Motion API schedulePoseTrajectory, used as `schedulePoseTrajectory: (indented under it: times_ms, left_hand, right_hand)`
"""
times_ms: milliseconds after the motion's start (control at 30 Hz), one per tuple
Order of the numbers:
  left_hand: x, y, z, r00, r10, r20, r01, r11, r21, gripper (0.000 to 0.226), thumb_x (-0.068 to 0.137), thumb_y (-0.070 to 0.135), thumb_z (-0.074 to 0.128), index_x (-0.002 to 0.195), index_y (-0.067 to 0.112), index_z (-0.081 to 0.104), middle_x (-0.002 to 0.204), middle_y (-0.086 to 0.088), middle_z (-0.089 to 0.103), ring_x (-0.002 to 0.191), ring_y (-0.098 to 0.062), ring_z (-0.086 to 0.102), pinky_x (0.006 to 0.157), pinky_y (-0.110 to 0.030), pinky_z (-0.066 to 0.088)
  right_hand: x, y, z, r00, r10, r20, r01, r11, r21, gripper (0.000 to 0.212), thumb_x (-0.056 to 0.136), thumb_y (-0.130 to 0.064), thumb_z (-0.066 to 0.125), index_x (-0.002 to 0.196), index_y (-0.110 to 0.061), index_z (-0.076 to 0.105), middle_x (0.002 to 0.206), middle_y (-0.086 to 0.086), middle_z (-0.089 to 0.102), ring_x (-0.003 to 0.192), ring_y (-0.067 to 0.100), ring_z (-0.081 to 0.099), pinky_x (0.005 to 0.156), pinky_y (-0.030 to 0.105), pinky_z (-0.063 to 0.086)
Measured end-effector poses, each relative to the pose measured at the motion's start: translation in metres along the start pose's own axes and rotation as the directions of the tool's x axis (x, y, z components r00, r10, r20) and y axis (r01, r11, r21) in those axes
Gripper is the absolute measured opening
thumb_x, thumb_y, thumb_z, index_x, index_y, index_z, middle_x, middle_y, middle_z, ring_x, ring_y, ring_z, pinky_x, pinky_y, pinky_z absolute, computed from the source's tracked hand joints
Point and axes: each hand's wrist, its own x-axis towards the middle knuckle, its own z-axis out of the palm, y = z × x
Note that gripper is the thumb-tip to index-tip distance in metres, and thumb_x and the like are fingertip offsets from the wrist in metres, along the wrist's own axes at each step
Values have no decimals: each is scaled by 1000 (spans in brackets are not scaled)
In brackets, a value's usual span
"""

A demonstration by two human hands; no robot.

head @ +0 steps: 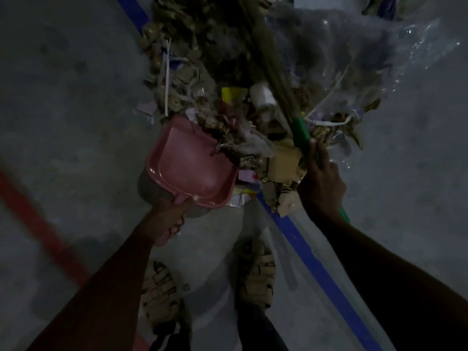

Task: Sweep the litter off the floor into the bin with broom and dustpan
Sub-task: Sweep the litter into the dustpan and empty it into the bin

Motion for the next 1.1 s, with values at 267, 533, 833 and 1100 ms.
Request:
schedulePoseTrajectory:
  times_ms: [267, 533, 833, 1100]
  left_hand:
    - [1, 4, 6, 1000, 9, -12, -9, 1000, 10, 42, 90, 48, 71, 94, 9, 60, 49, -2, 38, 30, -11, 30, 33, -16, 26]
    - [-4, 23, 14, 1000, 16, -9, -16, 999, 43, 45, 92, 49, 70, 73, 13, 50, 46, 0, 36, 31, -10, 29, 37, -13, 23]
    - [-5, 22, 32, 999, 1, -45, 1, 999, 39, 51, 88, 54, 73, 72, 11, 50, 46, 0, 39, 30, -10, 31, 36, -13, 24]
    - [-1, 17, 31, 1000, 11, -26, -9, 998, 54, 47, 91, 50, 71, 79, 8, 51, 48, -2, 38, 29, -10, 29, 34, -13, 24]
  right_hand:
    - [27, 16, -7, 998, 46, 37, -44, 997, -57, 85, 76, 0, 64, 152, -15, 29, 153, 10, 28, 82, 37, 54, 52, 33, 34]
    - [-28, 20, 24, 993, -17, 119, 6, 996, 90, 82, 75, -5, 68, 149, -14, 34, 150, 6, 29, 70, 31, 58, 44, 32, 46]
    - [-65, 0, 29, 997, -50, 54, 37, 977, 209, 85, 70, -9, 69, 149, -14, 39, 149, 12, 43, 86, 38, 64, 51, 25, 37]
    - [-14, 31, 17, 986, 157, 55, -162, 982, 100, 92, 73, -10, 67, 155, -17, 25, 159, 4, 25, 92, 38, 59, 57, 36, 50]
